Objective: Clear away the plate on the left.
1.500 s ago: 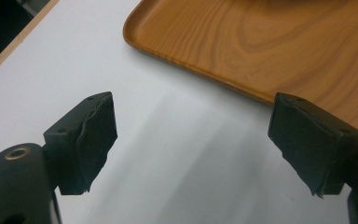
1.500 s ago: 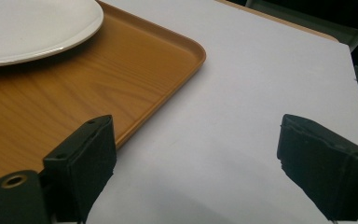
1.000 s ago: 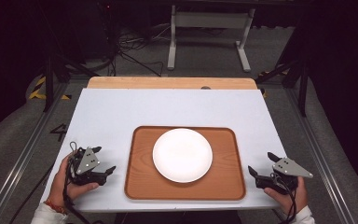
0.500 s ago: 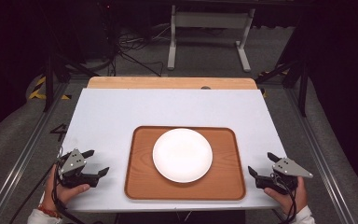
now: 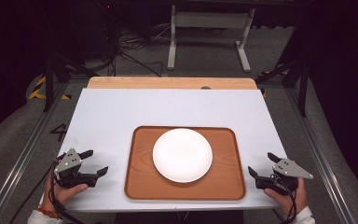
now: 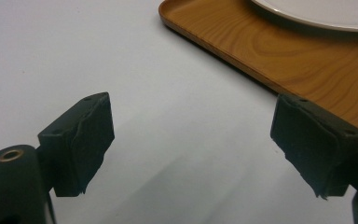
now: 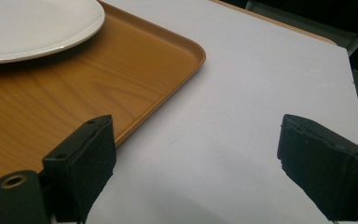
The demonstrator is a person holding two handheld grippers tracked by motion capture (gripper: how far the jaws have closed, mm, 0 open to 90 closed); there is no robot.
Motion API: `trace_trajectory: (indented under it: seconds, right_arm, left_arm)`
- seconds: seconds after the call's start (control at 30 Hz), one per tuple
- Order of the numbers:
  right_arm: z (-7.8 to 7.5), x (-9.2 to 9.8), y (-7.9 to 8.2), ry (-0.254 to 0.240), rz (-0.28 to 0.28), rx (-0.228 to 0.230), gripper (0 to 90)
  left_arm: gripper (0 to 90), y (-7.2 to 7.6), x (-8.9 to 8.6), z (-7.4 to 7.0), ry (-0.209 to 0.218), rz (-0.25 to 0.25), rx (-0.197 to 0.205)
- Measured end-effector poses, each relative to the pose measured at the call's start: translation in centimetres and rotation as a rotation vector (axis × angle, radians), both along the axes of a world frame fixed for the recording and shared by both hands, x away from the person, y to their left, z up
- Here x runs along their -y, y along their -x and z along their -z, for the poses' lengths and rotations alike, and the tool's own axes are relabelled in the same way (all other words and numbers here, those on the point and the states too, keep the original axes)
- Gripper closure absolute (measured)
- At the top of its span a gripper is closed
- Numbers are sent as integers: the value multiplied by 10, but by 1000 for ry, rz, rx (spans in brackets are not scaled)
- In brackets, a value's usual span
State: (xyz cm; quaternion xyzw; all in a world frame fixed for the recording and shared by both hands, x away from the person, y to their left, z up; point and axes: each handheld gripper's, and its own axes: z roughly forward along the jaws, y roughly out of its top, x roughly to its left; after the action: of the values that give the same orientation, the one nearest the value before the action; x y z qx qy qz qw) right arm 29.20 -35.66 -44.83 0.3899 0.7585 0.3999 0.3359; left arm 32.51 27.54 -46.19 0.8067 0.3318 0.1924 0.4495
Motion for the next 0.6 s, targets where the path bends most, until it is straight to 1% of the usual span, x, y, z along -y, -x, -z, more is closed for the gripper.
trace_trajectory:
  seconds: [0.07,0.13,0.27,0.33,0.6]
  right_arm:
    - [-1,-1,1,3,-1,0,121]
    - [-1,-2,1,4,-3,4,121]
    - [0,-1,0,4,-2,-1,121]
    - [0,-1,0,5,-1,-1,121]
    - [0,-1,0,5,-1,-1,122]
  left_arm:
    - [140,2,1,-2,3,4,11]
    - [138,2,1,-3,-8,4,23]
    - [135,2,3,-4,-27,5,28]
    - [134,2,3,-4,-28,2,27]
    - [134,2,7,-3,-60,8,26]
